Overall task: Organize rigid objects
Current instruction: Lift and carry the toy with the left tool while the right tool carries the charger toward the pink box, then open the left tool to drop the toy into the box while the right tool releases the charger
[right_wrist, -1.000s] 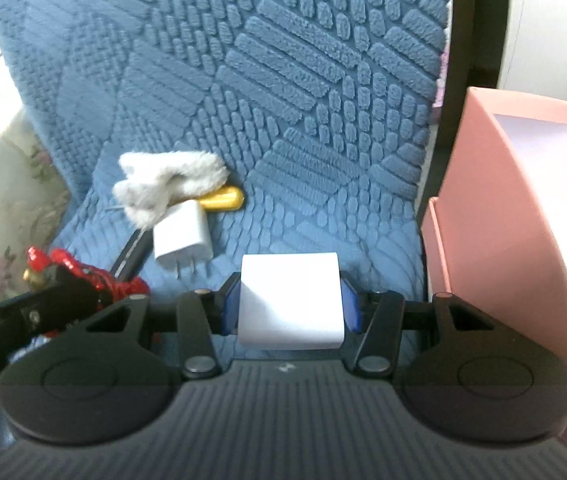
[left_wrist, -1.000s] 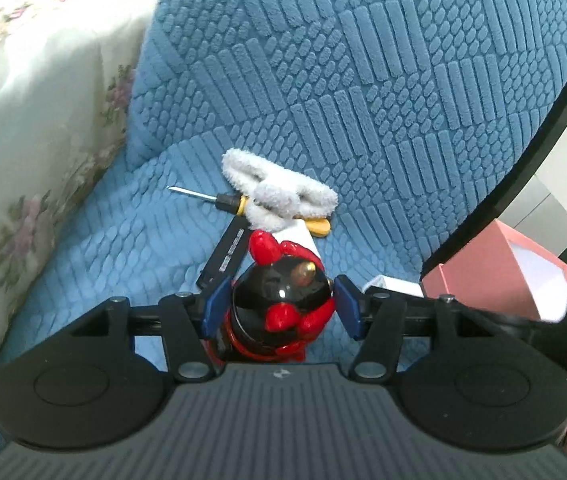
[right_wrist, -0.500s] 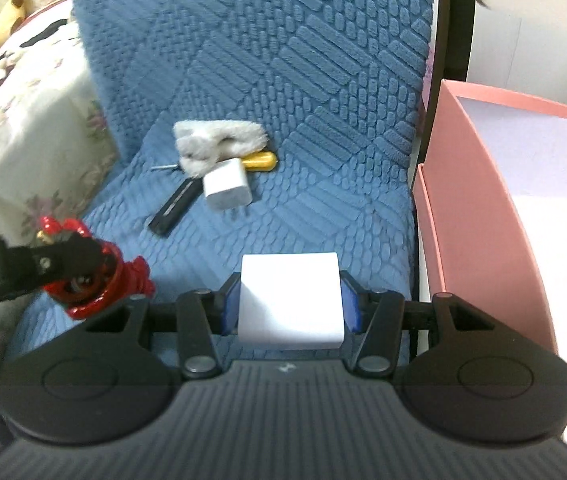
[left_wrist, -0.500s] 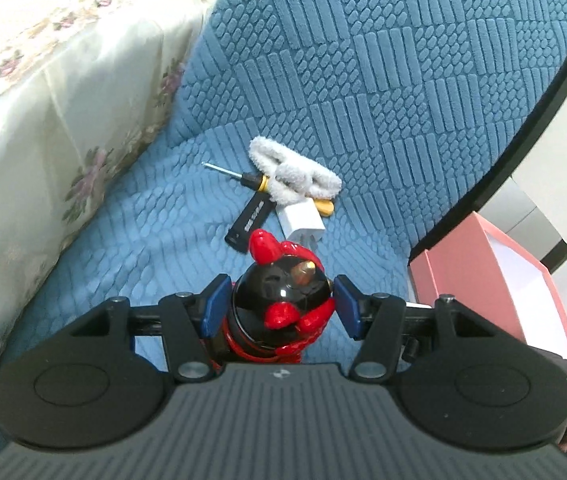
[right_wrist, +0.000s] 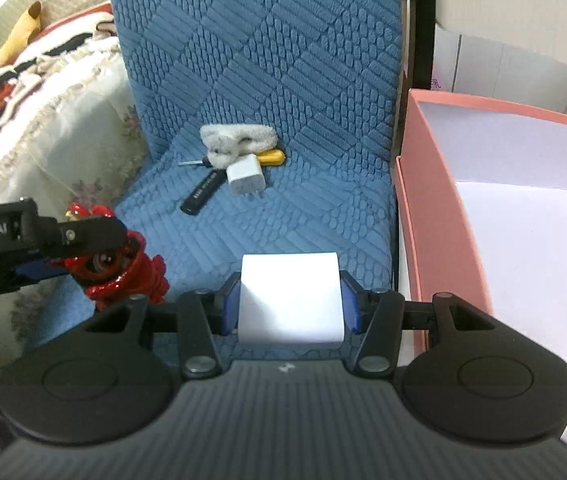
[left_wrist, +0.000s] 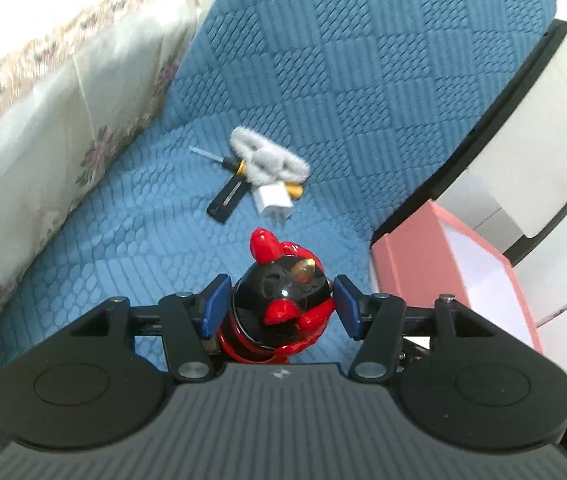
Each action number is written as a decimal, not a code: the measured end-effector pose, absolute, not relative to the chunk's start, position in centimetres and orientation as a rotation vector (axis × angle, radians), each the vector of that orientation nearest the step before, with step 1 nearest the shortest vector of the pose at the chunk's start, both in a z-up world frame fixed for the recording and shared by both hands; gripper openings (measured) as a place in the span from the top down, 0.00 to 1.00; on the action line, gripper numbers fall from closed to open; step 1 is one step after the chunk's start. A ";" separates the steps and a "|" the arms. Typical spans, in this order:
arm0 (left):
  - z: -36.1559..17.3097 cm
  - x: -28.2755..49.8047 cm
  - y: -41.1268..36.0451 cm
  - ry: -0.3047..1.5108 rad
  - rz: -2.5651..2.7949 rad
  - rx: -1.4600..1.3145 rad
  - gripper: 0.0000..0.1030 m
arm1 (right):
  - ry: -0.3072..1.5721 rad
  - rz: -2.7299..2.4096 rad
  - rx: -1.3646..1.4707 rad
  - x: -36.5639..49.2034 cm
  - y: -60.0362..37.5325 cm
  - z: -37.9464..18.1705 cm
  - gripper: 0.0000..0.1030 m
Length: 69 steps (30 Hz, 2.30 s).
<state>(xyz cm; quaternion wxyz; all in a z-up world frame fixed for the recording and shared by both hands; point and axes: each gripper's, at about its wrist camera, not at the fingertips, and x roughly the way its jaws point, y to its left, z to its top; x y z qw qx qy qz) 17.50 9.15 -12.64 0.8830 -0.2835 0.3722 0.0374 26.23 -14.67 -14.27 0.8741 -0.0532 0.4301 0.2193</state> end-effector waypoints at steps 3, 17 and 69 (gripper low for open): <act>-11.1 16.9 8.8 0.766 0.071 -0.595 0.40 | 0.879 0.462 -0.114 25.6 -15.0 -12.8 0.49; -3.1 18.7 4.2 0.755 -0.016 -0.574 0.40 | 0.850 0.472 -0.069 27.0 -18.8 -4.4 0.49; -10.3 32.1 -23.0 0.998 -0.232 -0.434 0.43 | 1.031 0.283 0.025 36.6 -41.5 -10.3 0.49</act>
